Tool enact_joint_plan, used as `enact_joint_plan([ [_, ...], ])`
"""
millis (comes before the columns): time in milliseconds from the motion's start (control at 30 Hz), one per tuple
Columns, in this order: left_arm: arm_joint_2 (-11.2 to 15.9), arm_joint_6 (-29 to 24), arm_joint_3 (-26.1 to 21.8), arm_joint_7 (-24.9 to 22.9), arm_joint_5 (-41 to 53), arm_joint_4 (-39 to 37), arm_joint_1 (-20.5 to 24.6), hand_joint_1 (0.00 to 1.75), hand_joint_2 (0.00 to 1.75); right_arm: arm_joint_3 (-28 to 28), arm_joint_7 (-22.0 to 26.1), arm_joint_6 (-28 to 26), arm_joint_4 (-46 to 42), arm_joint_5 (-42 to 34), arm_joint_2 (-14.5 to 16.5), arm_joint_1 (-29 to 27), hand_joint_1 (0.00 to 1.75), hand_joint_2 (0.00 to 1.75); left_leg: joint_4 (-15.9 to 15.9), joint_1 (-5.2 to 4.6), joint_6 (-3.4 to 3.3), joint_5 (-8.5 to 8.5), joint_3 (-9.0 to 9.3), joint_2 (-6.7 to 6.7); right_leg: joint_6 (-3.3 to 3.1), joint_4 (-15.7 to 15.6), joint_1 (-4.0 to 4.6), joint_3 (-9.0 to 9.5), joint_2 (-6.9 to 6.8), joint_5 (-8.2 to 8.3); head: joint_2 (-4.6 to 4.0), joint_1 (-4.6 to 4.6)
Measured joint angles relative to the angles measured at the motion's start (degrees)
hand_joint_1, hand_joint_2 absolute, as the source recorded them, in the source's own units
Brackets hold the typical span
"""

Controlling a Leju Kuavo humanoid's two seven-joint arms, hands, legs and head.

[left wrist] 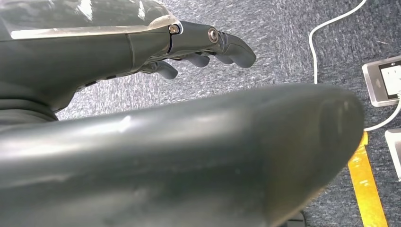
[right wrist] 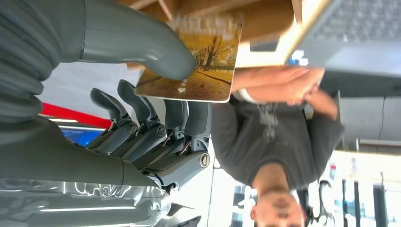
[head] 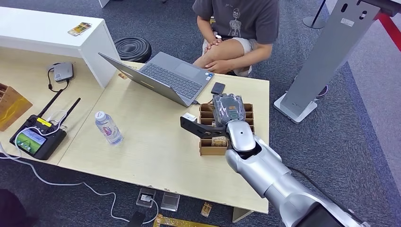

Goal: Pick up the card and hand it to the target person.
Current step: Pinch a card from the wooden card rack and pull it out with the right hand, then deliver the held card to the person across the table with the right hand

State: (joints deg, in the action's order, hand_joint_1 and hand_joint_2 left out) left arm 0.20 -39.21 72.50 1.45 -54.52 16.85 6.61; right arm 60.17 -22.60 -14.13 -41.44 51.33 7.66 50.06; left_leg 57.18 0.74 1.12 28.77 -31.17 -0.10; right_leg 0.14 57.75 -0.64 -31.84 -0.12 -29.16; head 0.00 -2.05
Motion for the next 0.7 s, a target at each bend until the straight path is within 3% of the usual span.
enact_joint_plan([
  [233,-0.11,-0.42,-0.03,-0.39,-0.02,0.00,-0.03,0.00,0.00,-2.07,-1.34,0.57,-7.81,3.46,-1.54,-0.21,1.55,1.75,0.00,0.00,0.00,0.00,0.00,0.00,0.00,0.00,0.00,-0.01,0.00,0.00,0.00,0.00],
  [367,-0.37,-0.65,-0.04,-0.69,-0.03,0.00,-0.04,0.00,0.00,-3.07,-1.54,-0.08,-11.37,5.08,-2.36,-0.36,1.61,1.75,0.00,0.00,0.00,0.00,-0.01,0.00,0.00,0.00,0.00,-0.01,0.00,0.00,0.00,-0.01],
  [700,-0.90,-0.88,-0.06,-0.86,0.32,0.00,-0.05,0.00,0.00,-5.11,-1.51,-5.82,-14.44,10.08,-3.87,0.35,1.55,1.75,0.00,0.00,0.00,0.00,-0.01,0.00,0.00,0.00,0.00,-0.01,0.00,0.00,0.00,0.00],
])
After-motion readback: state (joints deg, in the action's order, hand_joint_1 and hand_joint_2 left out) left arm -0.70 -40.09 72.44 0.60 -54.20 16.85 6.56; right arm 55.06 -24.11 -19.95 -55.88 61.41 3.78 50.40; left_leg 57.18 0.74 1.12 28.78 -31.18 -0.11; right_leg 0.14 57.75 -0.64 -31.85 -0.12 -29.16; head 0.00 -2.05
